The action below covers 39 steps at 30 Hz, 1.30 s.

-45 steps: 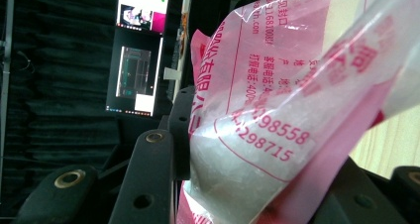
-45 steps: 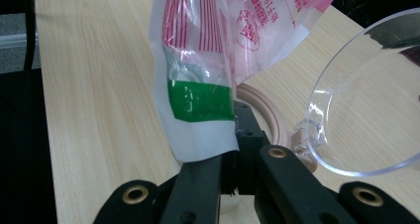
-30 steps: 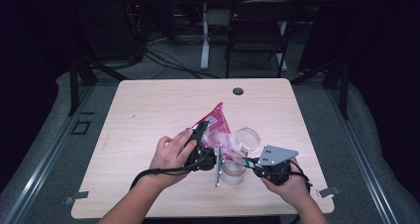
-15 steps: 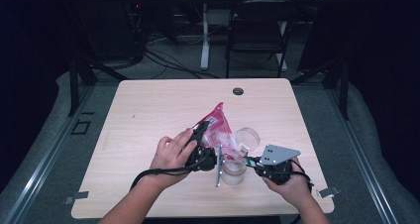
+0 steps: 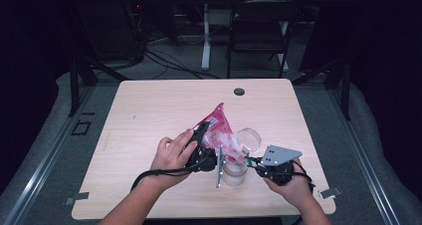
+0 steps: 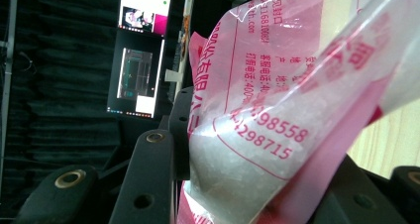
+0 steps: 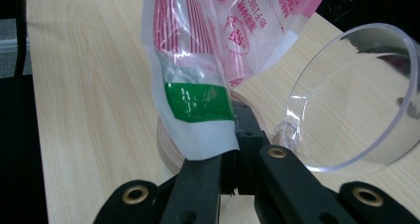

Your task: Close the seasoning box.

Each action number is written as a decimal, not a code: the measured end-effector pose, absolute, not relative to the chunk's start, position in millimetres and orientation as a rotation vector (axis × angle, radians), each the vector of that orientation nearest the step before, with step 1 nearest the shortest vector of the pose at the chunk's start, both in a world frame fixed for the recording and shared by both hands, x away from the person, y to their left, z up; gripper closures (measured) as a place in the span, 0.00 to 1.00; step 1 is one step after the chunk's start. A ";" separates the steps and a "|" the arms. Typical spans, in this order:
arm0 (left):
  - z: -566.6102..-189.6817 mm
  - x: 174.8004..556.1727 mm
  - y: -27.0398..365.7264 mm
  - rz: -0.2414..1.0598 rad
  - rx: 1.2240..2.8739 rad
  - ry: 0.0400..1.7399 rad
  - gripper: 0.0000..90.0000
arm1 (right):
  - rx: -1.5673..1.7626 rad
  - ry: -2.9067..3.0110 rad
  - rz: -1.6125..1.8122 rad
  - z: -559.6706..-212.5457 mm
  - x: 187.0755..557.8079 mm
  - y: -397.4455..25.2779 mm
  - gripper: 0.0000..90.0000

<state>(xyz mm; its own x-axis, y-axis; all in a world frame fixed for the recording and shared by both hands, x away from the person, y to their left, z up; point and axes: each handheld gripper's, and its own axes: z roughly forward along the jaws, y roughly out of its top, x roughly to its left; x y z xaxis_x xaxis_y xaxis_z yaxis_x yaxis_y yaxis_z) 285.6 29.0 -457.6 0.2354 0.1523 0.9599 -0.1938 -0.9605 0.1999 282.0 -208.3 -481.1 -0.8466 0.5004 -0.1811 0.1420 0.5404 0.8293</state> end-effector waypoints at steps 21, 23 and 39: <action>-469.4 286.0 40.8 1.746 2.275 0.035 0.73 | 0.512 2.387 1.231 -482.8 281.2 -201.1 1.00; -470.6 285.8 41.5 1.739 2.280 0.043 0.73 | 0.512 2.385 1.229 -482.4 281.1 -201.0 1.00; -480.9 285.0 49.2 1.685 2.307 0.133 0.74 | 0.503 2.384 1.232 -483.4 280.3 -196.5 1.00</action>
<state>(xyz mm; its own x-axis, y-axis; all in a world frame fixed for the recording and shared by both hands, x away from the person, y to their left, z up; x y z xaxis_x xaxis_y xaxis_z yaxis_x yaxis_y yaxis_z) 285.0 49.2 -480.9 0.3149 0.2373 0.9190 -0.0901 -0.9564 0.2778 280.3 -196.5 -483.4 -0.8517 0.4886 -0.1894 0.1282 0.5447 0.8288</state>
